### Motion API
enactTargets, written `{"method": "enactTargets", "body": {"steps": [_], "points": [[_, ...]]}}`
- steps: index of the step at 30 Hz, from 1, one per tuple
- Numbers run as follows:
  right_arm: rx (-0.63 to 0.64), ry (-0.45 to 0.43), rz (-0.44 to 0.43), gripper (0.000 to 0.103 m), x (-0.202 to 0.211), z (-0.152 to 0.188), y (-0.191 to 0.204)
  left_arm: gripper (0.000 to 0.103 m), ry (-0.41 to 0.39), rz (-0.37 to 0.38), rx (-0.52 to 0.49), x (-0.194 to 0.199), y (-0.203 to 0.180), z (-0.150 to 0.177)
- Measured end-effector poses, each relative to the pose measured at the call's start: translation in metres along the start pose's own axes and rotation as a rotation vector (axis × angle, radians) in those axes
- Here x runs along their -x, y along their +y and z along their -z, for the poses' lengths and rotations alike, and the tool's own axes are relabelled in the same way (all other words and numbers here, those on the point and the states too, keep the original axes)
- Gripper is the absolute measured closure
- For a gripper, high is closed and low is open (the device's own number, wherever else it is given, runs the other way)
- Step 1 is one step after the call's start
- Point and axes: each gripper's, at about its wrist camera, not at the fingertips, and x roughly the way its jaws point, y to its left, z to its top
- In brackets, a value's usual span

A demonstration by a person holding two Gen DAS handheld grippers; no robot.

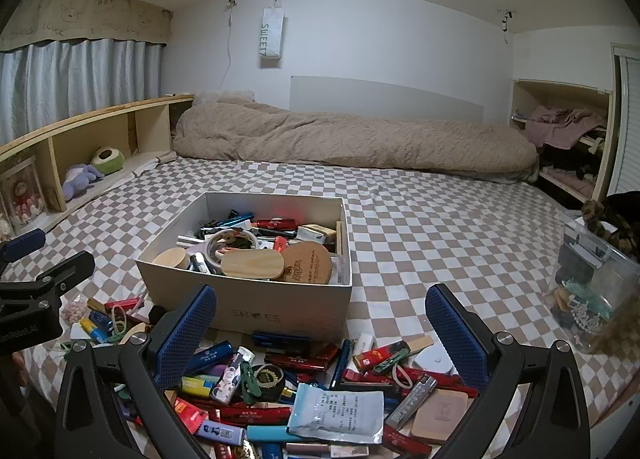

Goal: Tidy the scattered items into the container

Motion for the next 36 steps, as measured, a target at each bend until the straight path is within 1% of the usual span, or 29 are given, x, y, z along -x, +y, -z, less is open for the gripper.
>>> {"method": "enactTargets", "body": {"steps": [36], "points": [[-0.040,0.001,0.013,0.000,0.001,0.000,-0.014,0.000,-0.004,-0.006,0.022,-0.001,0.006,0.002]]}}
